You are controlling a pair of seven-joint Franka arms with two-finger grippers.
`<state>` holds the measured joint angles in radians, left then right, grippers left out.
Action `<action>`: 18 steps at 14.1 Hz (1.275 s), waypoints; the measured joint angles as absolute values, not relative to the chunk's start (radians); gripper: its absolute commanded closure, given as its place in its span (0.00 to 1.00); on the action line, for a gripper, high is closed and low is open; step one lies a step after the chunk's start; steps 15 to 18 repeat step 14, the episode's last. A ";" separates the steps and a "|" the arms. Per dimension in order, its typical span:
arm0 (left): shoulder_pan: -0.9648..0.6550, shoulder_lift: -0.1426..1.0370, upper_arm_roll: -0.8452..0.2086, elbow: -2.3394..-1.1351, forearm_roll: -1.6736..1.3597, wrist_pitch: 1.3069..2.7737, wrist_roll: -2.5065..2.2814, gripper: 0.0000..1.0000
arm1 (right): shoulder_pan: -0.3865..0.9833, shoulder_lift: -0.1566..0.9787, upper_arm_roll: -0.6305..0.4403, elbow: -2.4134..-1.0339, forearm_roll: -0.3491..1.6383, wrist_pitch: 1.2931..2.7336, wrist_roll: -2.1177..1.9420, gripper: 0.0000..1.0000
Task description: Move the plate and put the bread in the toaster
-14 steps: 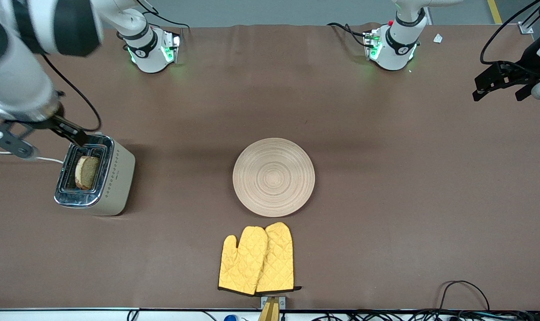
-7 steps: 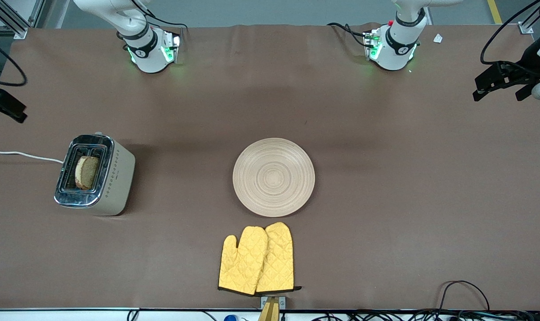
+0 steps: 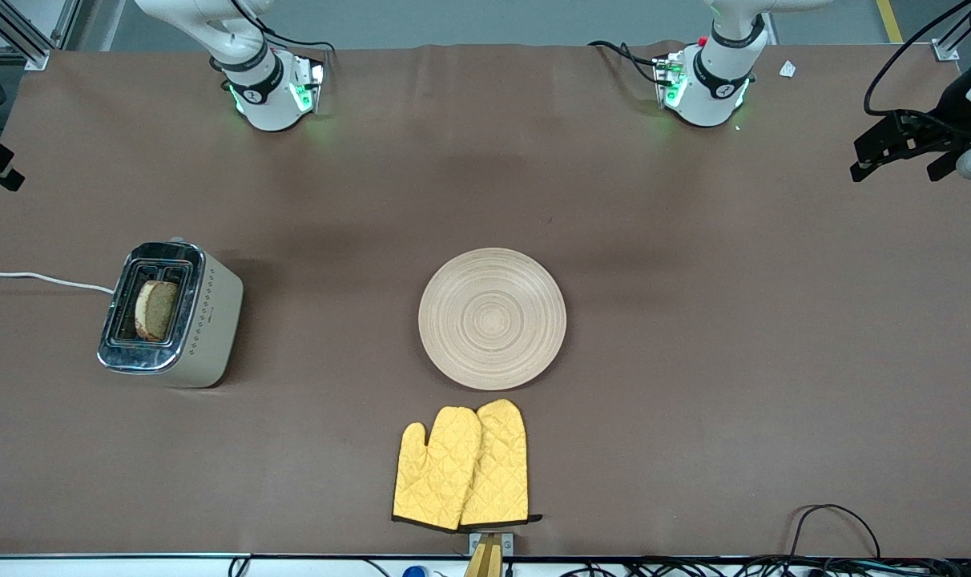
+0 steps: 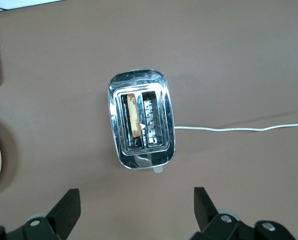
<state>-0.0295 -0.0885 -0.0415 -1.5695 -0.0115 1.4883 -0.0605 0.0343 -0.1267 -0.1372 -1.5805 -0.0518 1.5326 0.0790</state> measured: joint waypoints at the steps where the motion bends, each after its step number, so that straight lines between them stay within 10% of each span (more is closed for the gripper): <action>1: -0.027 -0.089 -0.041 -1.570 -0.011 1.487 -0.061 0.00 | 0.034 -0.145 -0.136 -1.610 -0.050 1.551 0.078 0.00; 18: -0.027 -0.089 -0.045 -1.557 0.038 1.487 -0.059 0.00 | 0.038 -0.213 -0.115 -1.717 -0.046 1.603 0.075 0.00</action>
